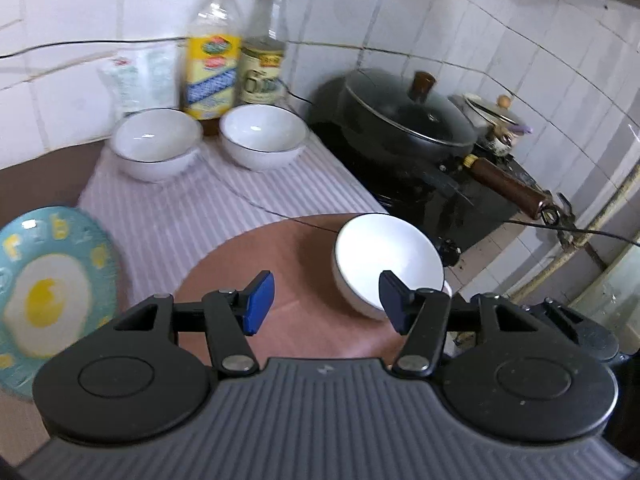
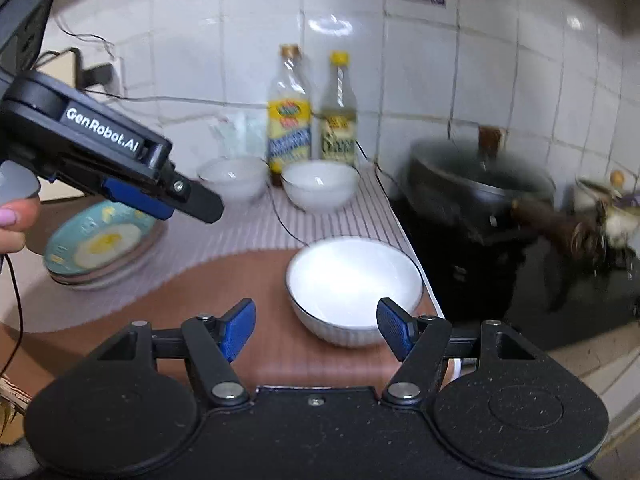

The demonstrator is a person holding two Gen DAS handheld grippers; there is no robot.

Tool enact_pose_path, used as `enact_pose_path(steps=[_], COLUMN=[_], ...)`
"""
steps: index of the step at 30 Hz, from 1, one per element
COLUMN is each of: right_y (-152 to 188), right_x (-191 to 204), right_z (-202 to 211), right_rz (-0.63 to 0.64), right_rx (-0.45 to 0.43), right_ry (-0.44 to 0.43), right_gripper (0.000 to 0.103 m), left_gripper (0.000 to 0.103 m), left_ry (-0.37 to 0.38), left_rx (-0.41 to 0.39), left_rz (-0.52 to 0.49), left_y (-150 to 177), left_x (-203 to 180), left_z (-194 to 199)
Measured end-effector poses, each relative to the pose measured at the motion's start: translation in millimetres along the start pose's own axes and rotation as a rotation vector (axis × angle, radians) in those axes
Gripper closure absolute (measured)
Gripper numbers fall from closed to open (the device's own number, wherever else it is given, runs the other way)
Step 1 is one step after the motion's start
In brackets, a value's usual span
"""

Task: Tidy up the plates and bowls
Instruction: 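Move the left tool to the white bowl on the mat and grasp its rim, then lift the white bowl on its side with the left tool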

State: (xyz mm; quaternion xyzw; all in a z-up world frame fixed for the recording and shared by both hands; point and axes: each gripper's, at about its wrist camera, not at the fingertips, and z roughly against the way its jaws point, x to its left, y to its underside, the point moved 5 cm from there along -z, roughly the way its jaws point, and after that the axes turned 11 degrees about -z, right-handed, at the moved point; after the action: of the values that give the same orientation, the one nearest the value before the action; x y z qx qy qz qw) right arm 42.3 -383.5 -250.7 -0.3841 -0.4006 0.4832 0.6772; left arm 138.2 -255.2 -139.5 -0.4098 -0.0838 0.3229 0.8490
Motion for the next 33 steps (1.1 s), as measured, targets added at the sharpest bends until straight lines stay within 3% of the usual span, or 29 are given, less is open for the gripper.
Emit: enact_pose_path(steps=[5, 9, 20, 25, 28, 33], right_y=[13.5, 24.0, 35.8, 34.9, 33.9, 31.9], right_x=[-11.9, -14.2, -29.6, -28.9, -28.0, -24.5], right_z=[-21.2, -38.2, -75.1, -86.7, -87.5, -85.6], right_rz=[-0.041, -0.01, -0.001, 0.011, 0.012, 0.006], right_rx=[0.016, 0.005, -0.085, -0.093, -0.087, -0.068], right_ry=[0.03, 0.035, 0.009, -0.011, -0.011, -0.01], right_gripper=[0.03, 0.013, 0.01, 0.008, 0.007, 0.008], left_gripper=[0.046, 0.046, 0.048, 0.075, 0.083, 0.083], left_ry=[0.024, 0.038, 0.063, 0.084, 0.108, 0.097], left_rx=[0.036, 0.061, 0.102, 0.128, 0.129, 0.132], left_rz=[0.005, 0.044, 0.062, 0.062, 0.073, 0.074], left_y=[1.3, 8.2, 8.5, 11.1, 12.5, 12.5], left_x=[-4.8, -1.2, 0.5, -1.5, -2.3, -3.1], left_z=[-40.5, -66.7, -112.8, -121.6, -121.0, -117.1])
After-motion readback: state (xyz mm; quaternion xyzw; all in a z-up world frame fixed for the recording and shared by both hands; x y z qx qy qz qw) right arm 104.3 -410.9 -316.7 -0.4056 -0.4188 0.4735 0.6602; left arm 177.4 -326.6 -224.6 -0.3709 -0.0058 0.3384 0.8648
